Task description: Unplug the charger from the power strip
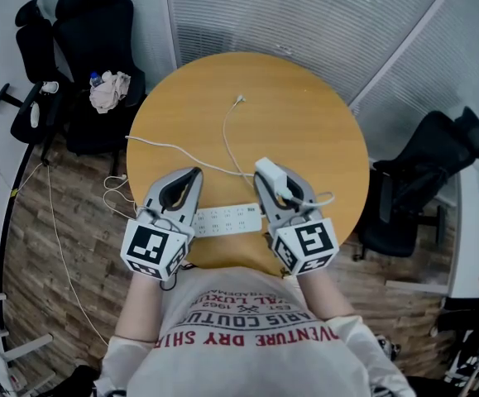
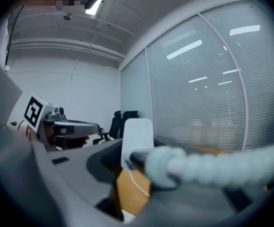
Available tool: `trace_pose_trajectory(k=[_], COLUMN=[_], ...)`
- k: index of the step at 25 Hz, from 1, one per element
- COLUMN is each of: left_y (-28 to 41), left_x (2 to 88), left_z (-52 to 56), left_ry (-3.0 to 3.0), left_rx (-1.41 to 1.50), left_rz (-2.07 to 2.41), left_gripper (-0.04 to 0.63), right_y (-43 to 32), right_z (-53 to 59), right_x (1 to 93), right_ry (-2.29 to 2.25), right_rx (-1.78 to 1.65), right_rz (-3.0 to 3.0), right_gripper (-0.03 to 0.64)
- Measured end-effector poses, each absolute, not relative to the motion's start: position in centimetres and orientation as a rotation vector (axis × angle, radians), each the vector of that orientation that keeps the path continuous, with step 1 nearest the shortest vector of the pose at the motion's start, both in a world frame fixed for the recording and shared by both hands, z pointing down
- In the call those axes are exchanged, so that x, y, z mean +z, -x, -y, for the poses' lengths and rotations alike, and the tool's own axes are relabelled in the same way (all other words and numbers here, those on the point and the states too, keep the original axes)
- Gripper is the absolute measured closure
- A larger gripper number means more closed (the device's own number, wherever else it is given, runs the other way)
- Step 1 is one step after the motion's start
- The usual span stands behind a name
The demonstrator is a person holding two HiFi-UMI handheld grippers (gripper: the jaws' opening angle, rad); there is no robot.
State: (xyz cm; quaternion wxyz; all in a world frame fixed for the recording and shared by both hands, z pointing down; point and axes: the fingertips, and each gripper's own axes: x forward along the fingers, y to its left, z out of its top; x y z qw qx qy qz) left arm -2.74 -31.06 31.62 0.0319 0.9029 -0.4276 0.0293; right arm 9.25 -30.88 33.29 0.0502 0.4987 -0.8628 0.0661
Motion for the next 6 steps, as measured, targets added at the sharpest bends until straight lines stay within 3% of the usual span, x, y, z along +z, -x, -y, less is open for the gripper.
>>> trace_pose_trajectory(k=[6], left_y=[2.01], left_x=[31.6], left_z=[30.9], left_ry=[-2.792], left_rx=[0.092], left_rz=[1.301], left_gripper=[0.563], right_y=[-9.6], right_z=[30.8], right_x=[33.8], right_ry=[-1.517], right_rx=[0.258], right_rz=[2.611], right_gripper=[0.463])
